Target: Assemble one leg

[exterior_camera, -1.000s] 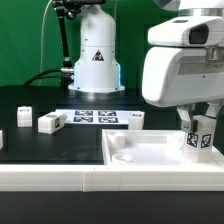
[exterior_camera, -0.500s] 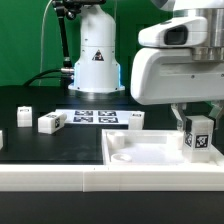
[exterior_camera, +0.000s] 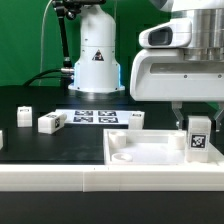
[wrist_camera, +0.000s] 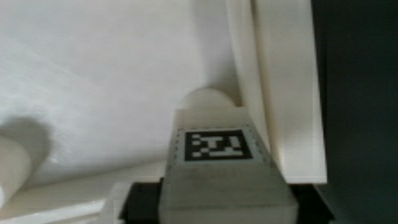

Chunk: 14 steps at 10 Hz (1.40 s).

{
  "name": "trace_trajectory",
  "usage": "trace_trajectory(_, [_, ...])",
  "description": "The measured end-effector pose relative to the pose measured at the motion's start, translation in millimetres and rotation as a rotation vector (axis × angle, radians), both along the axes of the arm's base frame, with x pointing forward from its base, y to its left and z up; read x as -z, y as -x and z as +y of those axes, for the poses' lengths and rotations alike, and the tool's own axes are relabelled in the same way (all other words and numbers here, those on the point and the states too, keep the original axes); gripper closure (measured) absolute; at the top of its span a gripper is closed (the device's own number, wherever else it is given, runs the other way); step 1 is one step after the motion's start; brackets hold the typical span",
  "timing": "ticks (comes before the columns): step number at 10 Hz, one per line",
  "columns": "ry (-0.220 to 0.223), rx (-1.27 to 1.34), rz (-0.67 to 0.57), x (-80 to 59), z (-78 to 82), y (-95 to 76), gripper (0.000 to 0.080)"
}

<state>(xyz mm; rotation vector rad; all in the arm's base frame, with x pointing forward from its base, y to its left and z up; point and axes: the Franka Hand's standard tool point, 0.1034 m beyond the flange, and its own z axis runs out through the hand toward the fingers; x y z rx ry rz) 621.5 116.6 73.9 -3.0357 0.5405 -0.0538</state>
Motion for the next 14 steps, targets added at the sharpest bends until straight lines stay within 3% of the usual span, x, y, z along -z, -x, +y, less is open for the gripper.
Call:
trace_trajectory(3, [0.016,0.255,0.006,0.1,-7.6,1.1,0.0502])
trace_trajectory(6, [0.021,0.32,0.014,0.3,-12.2,1.5,0.0497])
trace_trajectory(7, [0.021,0.316,0.013,0.4,-11.8,1.5,0.0402])
trace_trajectory(8, [0.021,0.316,0.013,0.5,-11.8,1.5,0.0239])
trace_trajectory(9, [0.021,0.316,0.013,0.5,-11.8,1.5,0.0239])
trace_trajectory(10, [0.021,0.316,0.013,0.6,-11.8,1.5,0.0167])
trace_trajectory(14, [0.021,0.316,0.013,0.6,-11.8,1.5,0.0151])
